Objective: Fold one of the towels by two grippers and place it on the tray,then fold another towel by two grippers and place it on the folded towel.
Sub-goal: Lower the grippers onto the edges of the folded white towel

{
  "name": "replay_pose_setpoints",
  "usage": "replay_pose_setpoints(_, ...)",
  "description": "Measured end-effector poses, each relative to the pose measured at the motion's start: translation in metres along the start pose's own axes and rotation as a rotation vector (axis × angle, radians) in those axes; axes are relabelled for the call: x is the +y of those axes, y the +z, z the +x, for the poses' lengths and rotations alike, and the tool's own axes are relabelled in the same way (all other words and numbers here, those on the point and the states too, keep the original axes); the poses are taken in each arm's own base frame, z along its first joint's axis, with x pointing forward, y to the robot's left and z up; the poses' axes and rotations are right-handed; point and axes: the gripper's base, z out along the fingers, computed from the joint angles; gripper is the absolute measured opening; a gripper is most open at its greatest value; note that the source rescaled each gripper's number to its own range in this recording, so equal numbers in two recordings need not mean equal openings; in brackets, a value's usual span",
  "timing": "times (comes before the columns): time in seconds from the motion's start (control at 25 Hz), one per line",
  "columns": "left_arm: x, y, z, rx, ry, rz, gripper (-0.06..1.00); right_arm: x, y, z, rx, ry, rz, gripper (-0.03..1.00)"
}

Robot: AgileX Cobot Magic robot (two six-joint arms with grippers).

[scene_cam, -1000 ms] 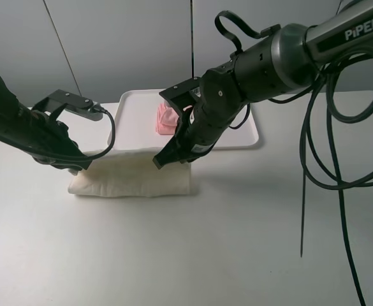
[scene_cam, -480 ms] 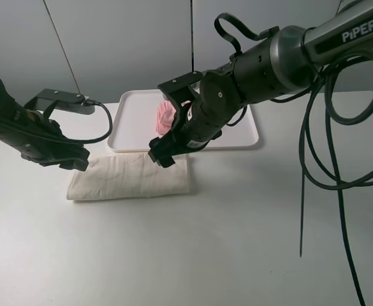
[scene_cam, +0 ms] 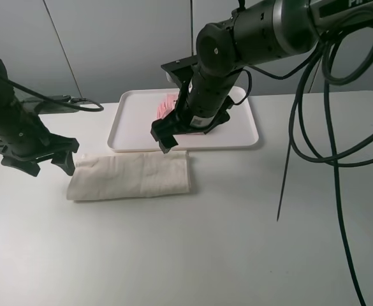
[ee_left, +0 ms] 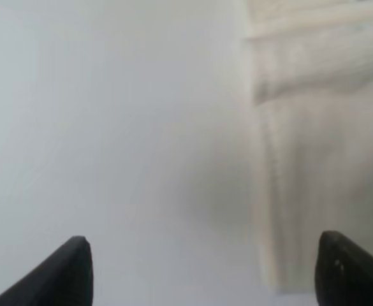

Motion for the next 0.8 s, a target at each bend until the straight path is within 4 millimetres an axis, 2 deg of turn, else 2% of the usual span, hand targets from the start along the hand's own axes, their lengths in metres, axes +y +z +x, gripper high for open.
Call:
replay_pose_setpoints(0.36, 0.001, 0.005, -0.009, -0.012, -0.030, 0.008, 0.92, 0.006, -0.001, 0.007, 0.088, 0.011, -0.061, 1.00)
replay_pose_setpoints(0.56, 0.001, 0.022, -0.017, 0.040, -0.037, 0.003, 0.93, 0.007, -0.001, 0.008, 0.099, 0.016, -0.077, 1.00)
replay_pose_setpoints(0.8, 0.001, 0.038, -0.017, 0.076, -0.069, -0.002, 0.93, 0.008, -0.002, 0.010, 0.114, 0.014, -0.085, 1.00)
